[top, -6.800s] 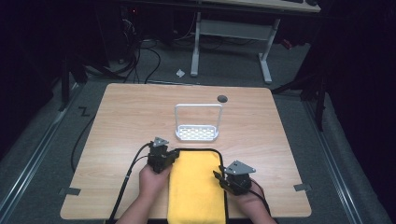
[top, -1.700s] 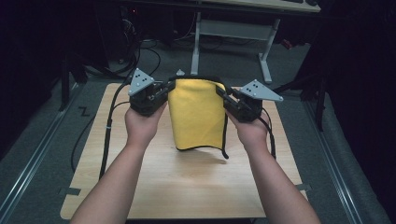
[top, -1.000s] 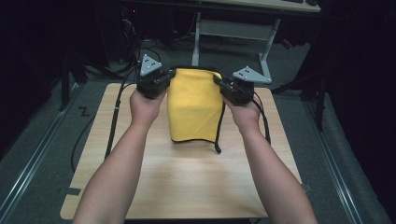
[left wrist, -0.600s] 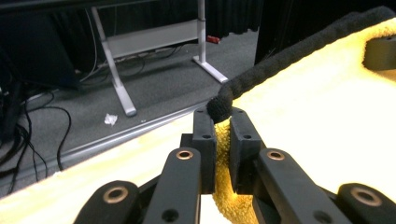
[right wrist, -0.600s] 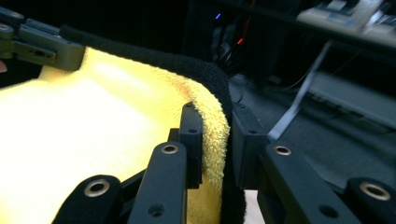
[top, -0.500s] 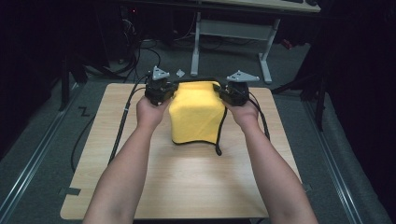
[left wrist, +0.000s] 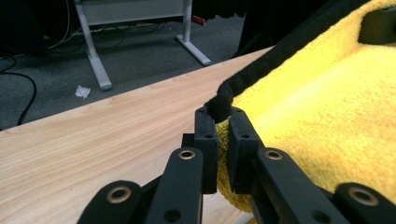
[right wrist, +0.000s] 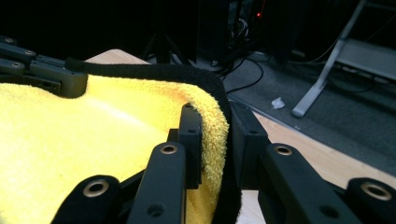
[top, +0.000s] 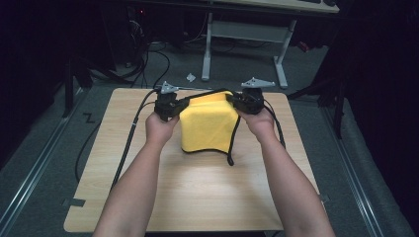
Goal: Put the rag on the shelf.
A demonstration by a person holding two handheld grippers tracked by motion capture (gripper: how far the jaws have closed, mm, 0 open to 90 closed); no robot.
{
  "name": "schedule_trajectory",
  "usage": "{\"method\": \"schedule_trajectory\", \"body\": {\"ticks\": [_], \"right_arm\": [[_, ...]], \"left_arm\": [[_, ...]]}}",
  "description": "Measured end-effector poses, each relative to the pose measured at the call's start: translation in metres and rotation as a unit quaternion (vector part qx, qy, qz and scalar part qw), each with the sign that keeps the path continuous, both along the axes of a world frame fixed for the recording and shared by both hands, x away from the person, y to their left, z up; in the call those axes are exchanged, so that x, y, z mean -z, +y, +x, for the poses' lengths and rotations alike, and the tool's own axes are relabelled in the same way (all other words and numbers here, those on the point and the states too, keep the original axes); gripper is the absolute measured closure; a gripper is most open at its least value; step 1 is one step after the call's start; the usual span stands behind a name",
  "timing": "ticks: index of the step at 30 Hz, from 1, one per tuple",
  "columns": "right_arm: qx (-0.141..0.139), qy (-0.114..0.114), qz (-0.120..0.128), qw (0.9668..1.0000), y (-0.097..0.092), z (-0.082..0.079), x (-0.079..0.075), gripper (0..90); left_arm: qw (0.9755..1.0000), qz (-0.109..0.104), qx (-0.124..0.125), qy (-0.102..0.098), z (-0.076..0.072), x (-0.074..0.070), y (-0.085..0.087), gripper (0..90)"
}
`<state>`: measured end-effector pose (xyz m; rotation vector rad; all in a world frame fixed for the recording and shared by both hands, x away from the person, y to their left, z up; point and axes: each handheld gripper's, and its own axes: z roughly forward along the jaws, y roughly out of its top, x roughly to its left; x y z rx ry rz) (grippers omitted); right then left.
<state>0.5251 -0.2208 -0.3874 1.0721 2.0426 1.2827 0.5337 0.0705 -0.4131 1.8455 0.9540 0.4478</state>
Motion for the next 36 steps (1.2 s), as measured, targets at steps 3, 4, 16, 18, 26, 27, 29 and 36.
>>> {"method": "schedule_trajectory", "body": {"ticks": [3, 4, 16, 18, 26, 27, 29, 36], "right_arm": [[-0.004, 0.013, 0.005, 0.9999, -0.003, 0.002, 0.003, 76.6], [-0.004, 0.018, 0.008, 0.9998, -0.004, 0.002, 0.004, 76.6], [-0.006, 0.047, 0.033, 0.9983, -0.008, 0.005, 0.024, 76.0], [-0.004, 0.056, 0.030, 0.9980, -0.009, 0.006, 0.032, 76.0], [0.000, 0.073, 0.062, 0.9954, -0.010, 0.005, 0.049, 75.2], [0.001, 0.076, 0.066, 0.9949, -0.011, 0.005, 0.050, 74.6], [0.001, 0.078, 0.071, 0.9944, -0.012, 0.006, 0.051, 72.9], [0.015, 0.090, 0.082, 0.9925, -0.015, 0.006, 0.056, 65.6]], "left_arm": [[1.0000, -0.001, 0.003, 0.007, 0.001, 0.003, 0.000, 84.6], [0.9999, -0.001, 0.004, 0.009, 0.001, 0.004, 0.001, 84.6], [0.9985, -0.027, 0.019, 0.044, -0.001, 0.034, 0.007, 84.5], [0.9983, -0.025, 0.019, 0.049, -0.002, 0.042, 0.007, 84.5], [0.9976, -0.037, 0.020, 0.054, -0.007, 0.052, 0.010, 84.4], [0.9976, -0.037, 0.021, 0.054, -0.007, 0.052, 0.010, 84.3], [0.9974, -0.038, 0.023, 0.057, -0.008, 0.054, 0.010, 84.3], [0.9966, -0.039, 0.026, 0.068, -0.011, 0.058, 0.009, 83.5]]}}
